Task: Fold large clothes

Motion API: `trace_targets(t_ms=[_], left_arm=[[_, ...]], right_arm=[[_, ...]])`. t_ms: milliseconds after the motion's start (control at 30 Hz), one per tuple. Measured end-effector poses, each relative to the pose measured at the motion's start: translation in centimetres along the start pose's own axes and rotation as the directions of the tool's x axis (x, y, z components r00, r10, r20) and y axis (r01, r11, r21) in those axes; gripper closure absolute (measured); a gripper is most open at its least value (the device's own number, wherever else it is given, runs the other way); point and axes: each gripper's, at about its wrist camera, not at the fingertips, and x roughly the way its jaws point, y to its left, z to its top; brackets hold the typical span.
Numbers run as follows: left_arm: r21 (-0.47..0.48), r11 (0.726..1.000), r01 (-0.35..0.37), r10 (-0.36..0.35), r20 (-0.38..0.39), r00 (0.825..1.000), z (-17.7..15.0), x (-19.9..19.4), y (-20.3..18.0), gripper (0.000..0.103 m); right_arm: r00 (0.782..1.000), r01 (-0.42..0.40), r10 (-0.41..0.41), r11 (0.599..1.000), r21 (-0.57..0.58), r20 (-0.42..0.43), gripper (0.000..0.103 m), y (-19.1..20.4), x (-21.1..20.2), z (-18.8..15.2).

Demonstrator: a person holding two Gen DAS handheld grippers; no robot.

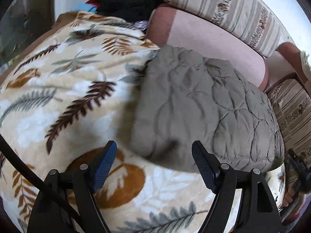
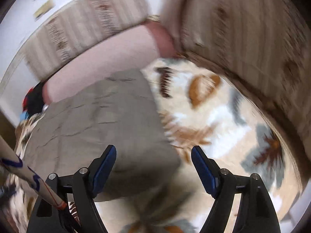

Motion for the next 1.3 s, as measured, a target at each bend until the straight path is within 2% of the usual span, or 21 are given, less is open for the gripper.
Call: trace_targets(t_ms=[67, 100, 167, 233, 367, 567, 700, 800, 900, 967, 1033, 1167, 1200, 1267, 1300], left_arm=[[0.035, 0.999, -0.003, 0.003, -0.006, 1.000, 0.7, 1.7, -1.5, 0.024], [0.045, 0.999, -0.028, 0.028, -0.005, 1.000, 0.9, 2.6, -2.0, 0.024], [0.080, 0.989, -0.127, 0.126, 0.021, 0.992, 1.6, 4.7, -2.9, 0.021], [0.107, 0.979, -0.174, 0.172, 0.034, 0.985, 2.5, 6.8, -3.5, 0.016], [0.092, 0.980, -0.176, 0.171, 0.056, 0.984, 4.4, 9.1, -3.5, 0.007], [0.061, 0.982, -0.177, 0.172, 0.079, 0.982, 6.6, 12.0, -3.7, 0.004], [0.075, 0.975, -0.211, 0.202, 0.111, 0.973, 6.6, 11.2, -4.3, 0.004], [0.091, 0.958, -0.271, 0.253, 0.170, 0.952, 5.7, 8.3, -5.1, 0.004], [0.095, 0.946, -0.310, 0.278, 0.256, 0.926, 4.3, 4.6, -5.8, 0.004], [0.077, 0.941, -0.328, 0.287, 0.325, 0.901, 3.1, 1.4, -6.2, 0.004], [0.057, 0.933, -0.356, 0.305, 0.401, 0.864, 1.8, -1.8, -6.3, 0.004], [0.025, 0.929, -0.369, 0.315, 0.471, 0.824, -0.3, -6.5, -6.3, 0.003], [0.019, 0.932, -0.362, 0.310, 0.476, 0.823, -1.0, -7.7, -6.3, 0.003], [0.025, 0.947, -0.321, 0.270, 0.481, 0.834, -2.0, -9.5, -6.4, 0.003], [0.019, 0.949, -0.314, 0.266, 0.486, 0.833, -2.5, -10.1, -6.4, 0.003]], right_arm=[[1.000, -0.023, 0.023, 0.997, -0.079, -0.011, 0.019, 2.8, 1.2, 0.6], [0.999, -0.030, 0.028, 0.993, -0.114, -0.020, 0.019, 4.1, 2.0, 0.9], [0.999, -0.031, 0.025, 0.984, -0.177, -0.035, 0.019, 6.4, 4.7, 1.7], [0.999, 0.001, -0.010, 0.980, -0.197, -0.049, 0.019, 7.1, 7.1, 2.0], [0.995, 0.089, -0.098, 0.964, -0.251, -0.024, 0.019, 8.0, 12.0, 3.5], [0.993, 0.100, -0.112, 0.964, -0.246, -0.035, 0.012, 7.7, 16.0, 6.4], [0.990, 0.119, -0.135, 0.963, -0.241, -0.051, 0.009, 7.6, 17.7, 7.6], [0.986, 0.151, -0.163, 0.954, -0.260, -0.027, 0.010, 7.8, 16.6, 7.7], [0.986, 0.167, -0.164, 0.946, -0.278, 0.037, 0.010, 8.6, 12.7, 6.7], [0.990, 0.141, -0.128, 0.946, -0.291, 0.063, 0.010, 9.2, 9.5, 5.4], [0.993, 0.108, -0.090, 0.947, -0.303, 0.074, 0.010, 9.8, 6.3, 3.6], [0.999, 0.025, -0.014, 0.956, -0.291, 0.042, 0.010, 10.3, 1.8, -0.4], [1.000, 0.005, 0.003, 0.959, -0.284, 0.030, 0.010, 10.4, 1.0, -1.3], [1.000, -0.019, 0.020, 0.962, -0.271, 0.003, 0.010, 10.7, -0.5, -3.7], [1.000, -0.025, 0.023, 0.963, -0.268, -0.008, 0.010, 10.9, -1.1, -4.7]])
